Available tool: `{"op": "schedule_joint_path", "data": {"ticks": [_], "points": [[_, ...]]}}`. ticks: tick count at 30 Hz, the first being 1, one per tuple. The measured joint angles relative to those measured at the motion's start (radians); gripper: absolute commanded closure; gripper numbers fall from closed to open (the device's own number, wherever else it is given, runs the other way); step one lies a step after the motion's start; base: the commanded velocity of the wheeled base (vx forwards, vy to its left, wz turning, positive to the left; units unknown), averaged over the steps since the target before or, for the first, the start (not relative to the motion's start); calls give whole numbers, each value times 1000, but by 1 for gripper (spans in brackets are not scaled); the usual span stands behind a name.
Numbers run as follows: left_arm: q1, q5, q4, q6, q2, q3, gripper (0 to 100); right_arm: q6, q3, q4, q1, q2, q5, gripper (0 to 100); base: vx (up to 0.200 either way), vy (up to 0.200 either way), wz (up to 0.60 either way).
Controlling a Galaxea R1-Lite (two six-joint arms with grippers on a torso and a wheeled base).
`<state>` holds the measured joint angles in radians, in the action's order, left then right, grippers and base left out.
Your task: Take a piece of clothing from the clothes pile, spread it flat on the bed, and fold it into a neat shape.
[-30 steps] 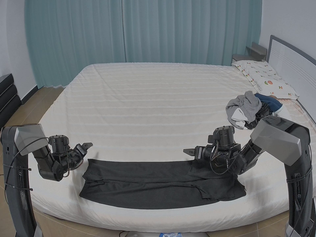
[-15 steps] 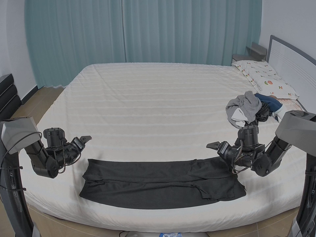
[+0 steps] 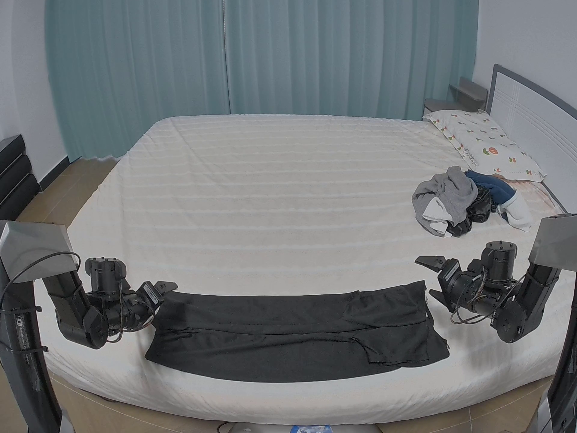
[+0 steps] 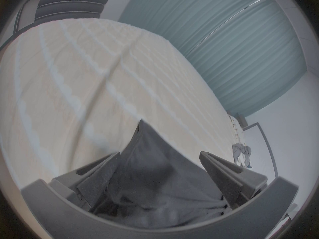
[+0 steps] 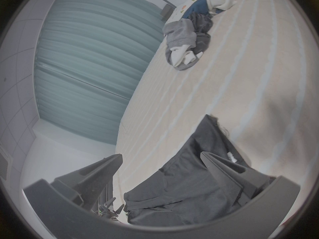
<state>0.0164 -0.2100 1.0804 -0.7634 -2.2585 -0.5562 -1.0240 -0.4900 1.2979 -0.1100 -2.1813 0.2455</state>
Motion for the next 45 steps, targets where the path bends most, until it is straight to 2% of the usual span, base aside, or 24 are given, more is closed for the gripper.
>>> {"op": "schedule_joint_path", "data": {"ticks": [7, 12, 18, 27, 45], "points": [[-28, 14, 1, 34, 7, 108, 0, -6, 27, 6, 25, -14, 15, 0, 0, 0, 0], [-38, 66, 1, 63, 13, 144, 0, -9, 34, 7, 29, -20, 17, 0, 0, 0, 0], [-41, 80, 3, 64, 55, 159, 0, -10, 37, 7, 29, -24, 16, 0, 0, 0, 0], [-50, 79, 4, 59, 85, 168, 0, -8, 50, 30, 21, -35, 15, 0, -200, 0, 0], [-49, 111, 7, 53, 29, 123, 0, -1, 62, 61, 9, -56, 14, 0, 0, 0, 0]]}}
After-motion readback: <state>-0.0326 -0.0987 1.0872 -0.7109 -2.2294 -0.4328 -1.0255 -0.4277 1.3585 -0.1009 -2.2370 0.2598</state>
